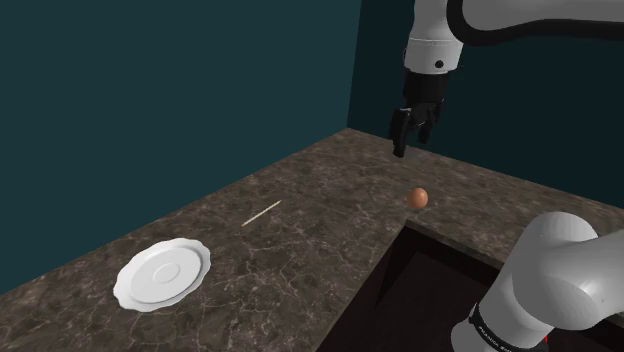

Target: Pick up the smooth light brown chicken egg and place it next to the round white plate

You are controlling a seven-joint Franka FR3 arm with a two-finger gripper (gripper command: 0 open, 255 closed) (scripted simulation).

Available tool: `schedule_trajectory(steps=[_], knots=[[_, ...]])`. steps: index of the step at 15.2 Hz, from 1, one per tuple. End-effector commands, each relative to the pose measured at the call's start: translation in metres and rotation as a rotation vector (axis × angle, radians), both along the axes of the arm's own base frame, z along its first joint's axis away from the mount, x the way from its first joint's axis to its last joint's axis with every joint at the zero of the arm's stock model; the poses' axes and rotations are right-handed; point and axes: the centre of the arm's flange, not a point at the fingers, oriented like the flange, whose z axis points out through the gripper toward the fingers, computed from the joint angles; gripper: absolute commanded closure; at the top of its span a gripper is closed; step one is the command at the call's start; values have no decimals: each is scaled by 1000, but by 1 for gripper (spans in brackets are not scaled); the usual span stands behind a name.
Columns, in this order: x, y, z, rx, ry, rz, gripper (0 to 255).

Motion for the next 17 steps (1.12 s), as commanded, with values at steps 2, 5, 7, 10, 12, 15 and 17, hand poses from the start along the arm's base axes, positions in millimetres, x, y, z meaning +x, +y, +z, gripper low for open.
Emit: schedule_trajectory(steps=[2, 5, 7, 10, 12, 15, 17], knots=[[-4, -8, -10, -7, -8, 15, 0], [-13, -31, -39, -27, -31, 60, 0], [-19, -47, -59, -40, -47, 90, 0], [-26, -72, -87, -60, -70, 136, 0], [-29, -89, -107, -74, -86, 166, 0], [-33, -115, -135, -94, -109, 211, 0], [-34, -133, -153, -107, -125, 241, 0]])
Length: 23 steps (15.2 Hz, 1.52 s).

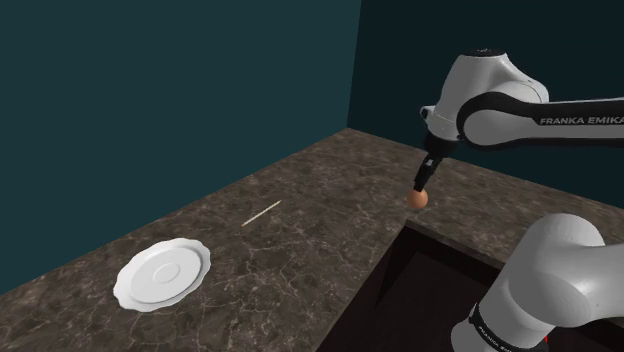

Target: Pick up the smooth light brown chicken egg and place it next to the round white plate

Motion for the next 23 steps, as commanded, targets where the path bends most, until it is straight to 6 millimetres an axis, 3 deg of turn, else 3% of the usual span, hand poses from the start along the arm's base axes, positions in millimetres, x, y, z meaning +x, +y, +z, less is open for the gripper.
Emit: schedule_trajectory(steps=[1, 10, 18, 23], knots=[[-1, -15, -19, -15, -17, 34, 0], [5, -99, -99, -76, -88, 170, 0], [15, -111, -140, -78, -91, 176, 0], [15, -111, -140, -78, -91, 176, 0]])
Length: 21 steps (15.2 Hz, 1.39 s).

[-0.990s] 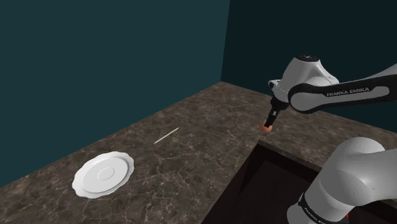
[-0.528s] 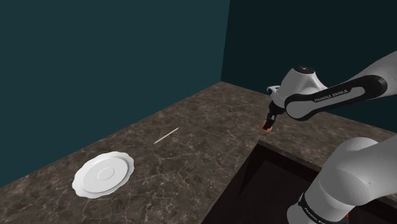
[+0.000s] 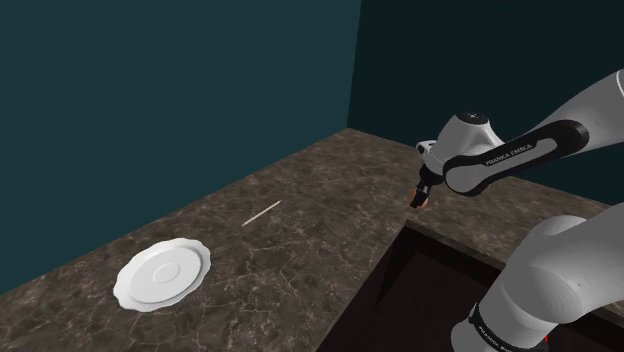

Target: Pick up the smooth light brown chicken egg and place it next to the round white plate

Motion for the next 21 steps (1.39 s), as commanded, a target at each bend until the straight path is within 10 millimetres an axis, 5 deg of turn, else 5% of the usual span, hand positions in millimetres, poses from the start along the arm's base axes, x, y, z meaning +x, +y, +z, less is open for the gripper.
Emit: schedule_trajectory(steps=[1, 3, 4, 13, 21], knots=[[0, 0, 0, 0, 0, 0, 0], [0, 0, 0, 0, 0, 0, 0], [0, 0, 0, 0, 0, 0, 255], [0, 0, 0, 0, 0, 0, 255], [0, 0, 42, 0, 0, 0, 255]])
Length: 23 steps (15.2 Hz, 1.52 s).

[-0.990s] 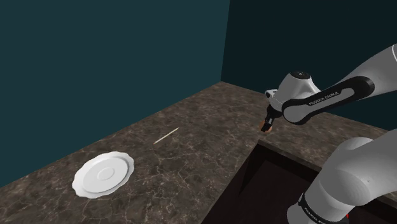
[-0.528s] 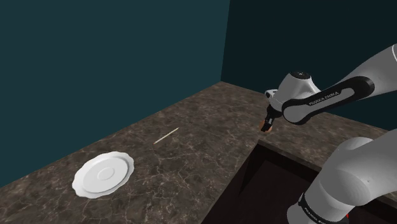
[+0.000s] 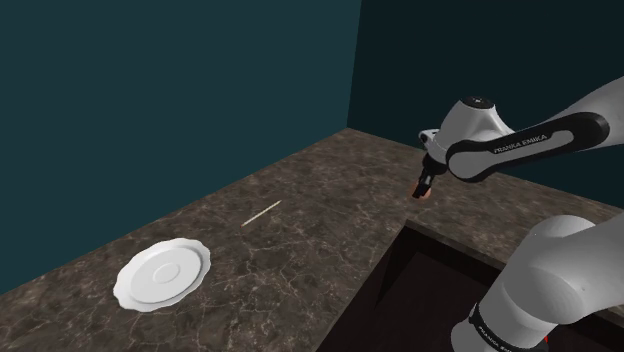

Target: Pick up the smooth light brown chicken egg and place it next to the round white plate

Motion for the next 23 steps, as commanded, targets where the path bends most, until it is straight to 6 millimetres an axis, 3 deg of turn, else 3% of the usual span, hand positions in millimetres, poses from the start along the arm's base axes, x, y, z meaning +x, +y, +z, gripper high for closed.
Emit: schedule_trajectory(steps=[1, 21, 23], knots=[[-1, 0, 11, 0, 0, 0, 255], [-1, 0, 112, 0, 0, 0, 255], [6, 26, 112, 0, 0, 0, 255]])
